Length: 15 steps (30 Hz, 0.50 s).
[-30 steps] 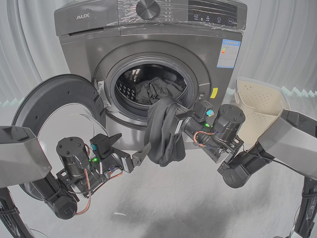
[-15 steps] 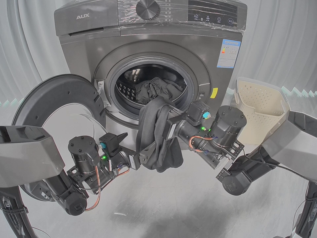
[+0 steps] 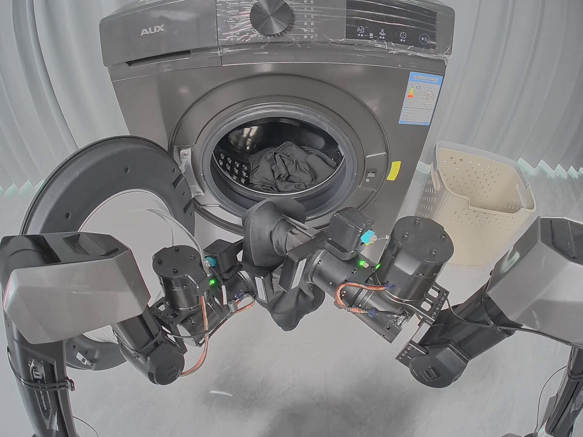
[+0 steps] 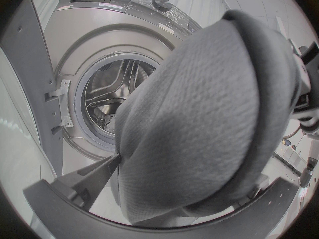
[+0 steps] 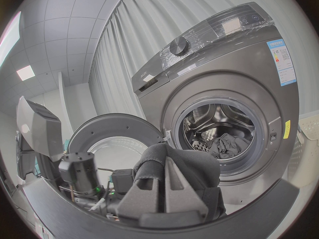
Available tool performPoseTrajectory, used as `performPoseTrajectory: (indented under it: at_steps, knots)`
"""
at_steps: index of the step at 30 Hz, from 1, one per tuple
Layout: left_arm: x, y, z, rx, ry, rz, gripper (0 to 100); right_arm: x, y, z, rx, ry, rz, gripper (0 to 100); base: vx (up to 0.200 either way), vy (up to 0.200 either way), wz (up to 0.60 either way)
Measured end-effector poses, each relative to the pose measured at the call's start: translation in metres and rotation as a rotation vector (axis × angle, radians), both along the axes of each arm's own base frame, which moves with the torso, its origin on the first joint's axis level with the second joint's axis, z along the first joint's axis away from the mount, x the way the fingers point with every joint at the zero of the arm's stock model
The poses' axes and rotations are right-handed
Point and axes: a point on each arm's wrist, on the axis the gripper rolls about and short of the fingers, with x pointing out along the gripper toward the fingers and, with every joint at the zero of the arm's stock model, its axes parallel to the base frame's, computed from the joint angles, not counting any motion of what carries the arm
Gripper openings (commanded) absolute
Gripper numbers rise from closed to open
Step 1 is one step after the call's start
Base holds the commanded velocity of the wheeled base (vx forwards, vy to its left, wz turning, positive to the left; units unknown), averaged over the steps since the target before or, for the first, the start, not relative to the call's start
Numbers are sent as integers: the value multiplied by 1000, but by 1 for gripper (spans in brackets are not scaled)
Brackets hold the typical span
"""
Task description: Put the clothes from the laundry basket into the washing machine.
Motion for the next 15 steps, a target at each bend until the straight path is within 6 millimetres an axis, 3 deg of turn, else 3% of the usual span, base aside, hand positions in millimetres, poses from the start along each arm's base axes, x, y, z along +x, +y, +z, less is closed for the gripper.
performPoseTrajectory:
  at_steps: [4, 5, 15]
  knots:
    - [10, -1, -2, -7, -13, 17, 100, -6, -2, 0, -4, 5, 8, 0, 0, 0, 0]
    - [13, -1, -3, -10, -17, 23, 0, -7, -3, 0, -5, 7, 8, 0, 0, 0, 0]
    - [23, 1, -4, -22, -27, 44, 0, -8, -9, 0, -5, 23, -7, 0, 0, 0, 0]
